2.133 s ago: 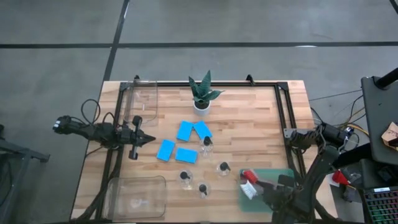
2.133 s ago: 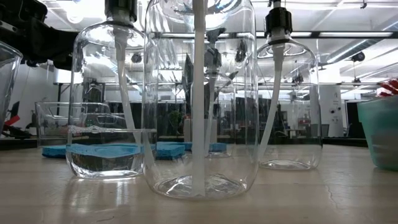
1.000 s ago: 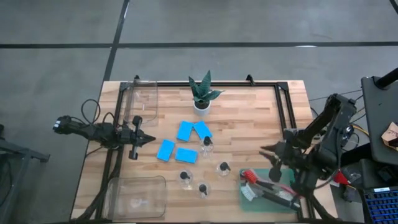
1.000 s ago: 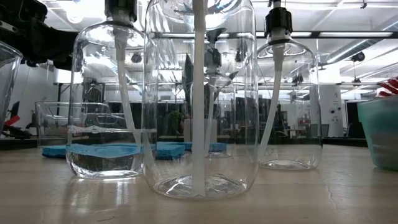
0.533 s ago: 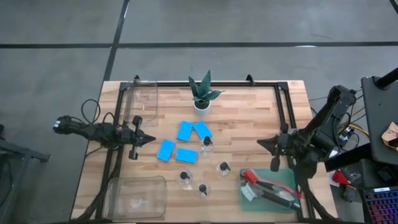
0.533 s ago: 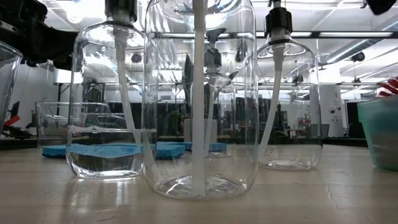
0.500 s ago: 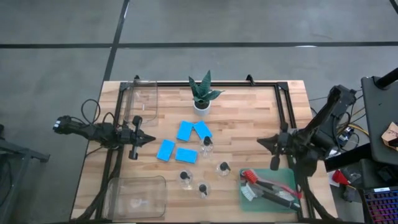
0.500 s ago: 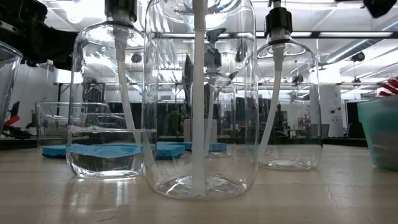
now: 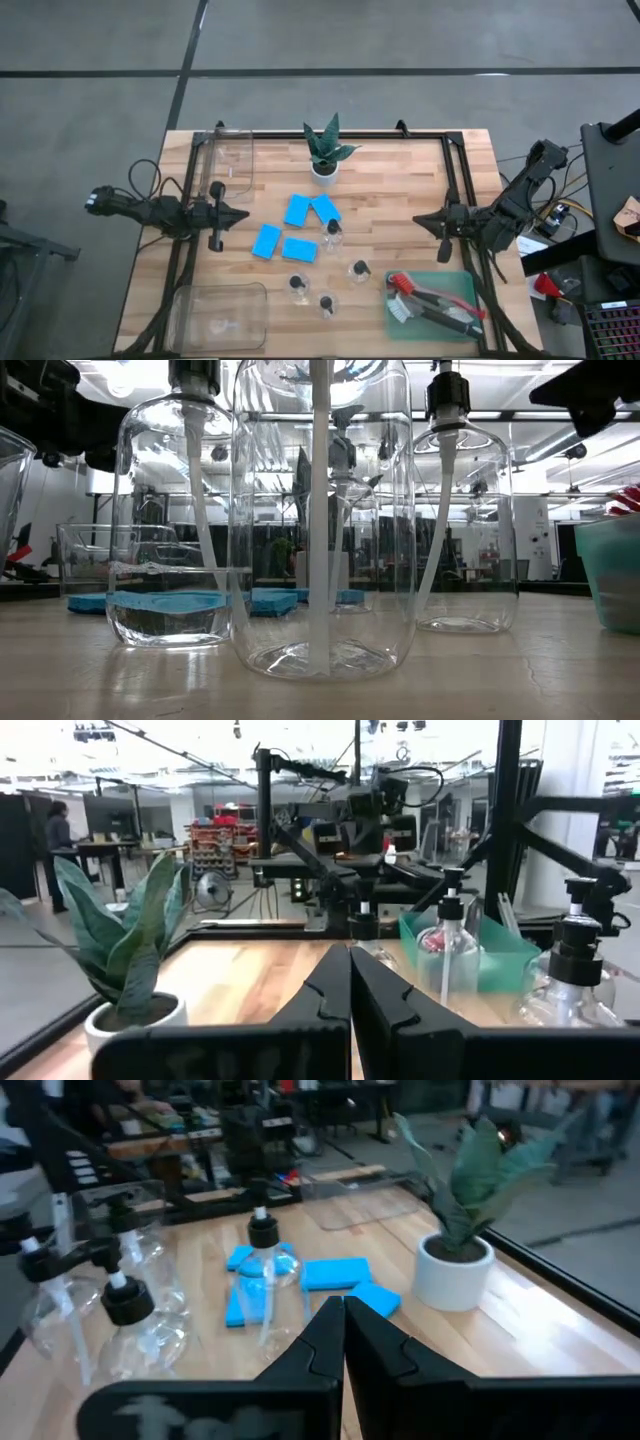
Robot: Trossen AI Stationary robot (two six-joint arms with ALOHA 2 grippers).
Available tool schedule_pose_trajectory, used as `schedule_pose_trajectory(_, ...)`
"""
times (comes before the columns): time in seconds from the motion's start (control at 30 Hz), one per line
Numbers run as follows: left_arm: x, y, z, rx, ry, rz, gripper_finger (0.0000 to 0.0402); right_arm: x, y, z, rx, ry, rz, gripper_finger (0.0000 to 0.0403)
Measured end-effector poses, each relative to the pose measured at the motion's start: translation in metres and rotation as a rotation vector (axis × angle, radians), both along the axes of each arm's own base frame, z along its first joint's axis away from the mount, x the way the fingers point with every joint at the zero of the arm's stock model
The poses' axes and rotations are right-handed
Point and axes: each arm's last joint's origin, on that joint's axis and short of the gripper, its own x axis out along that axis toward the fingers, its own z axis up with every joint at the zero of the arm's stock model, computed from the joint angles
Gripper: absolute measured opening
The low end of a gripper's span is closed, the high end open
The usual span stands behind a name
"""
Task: Pick & Place Kitchen Sink Supplies
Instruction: Put the blue sponge into the top transparent bin
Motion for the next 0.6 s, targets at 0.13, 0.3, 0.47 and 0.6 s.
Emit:
schedule_pose_trajectory(0.13, 0.000, 0.000, 0.000, -0.044, -0.002, -0.005, 0.0000, 0.000, -0.004, -0.012, -0.011, -0.056, 0.025, 0.0008)
schedule_pose_trajectory(0.3, 0.000, 0.000, 0.000, -0.112, -0.004, -0.014, 0.0000, -0.007, -0.012, -0.024, -0.034, -0.077, 0.047, 0.0008)
schedule_pose_trajectory(0.47, 0.000, 0.000, -0.002, -0.148, 0.009, -0.025, 0.0000, -0.015, -0.020, -0.032, -0.036, -0.117, 0.060, 0.0008)
schedule_pose_trajectory(0.6, 0.000, 0.002, -0.001, -0.225, 0.001, 0.025, 0.0000, -0.020, -0.025, -0.036, -0.004, -0.155, 0.056, 0.0008)
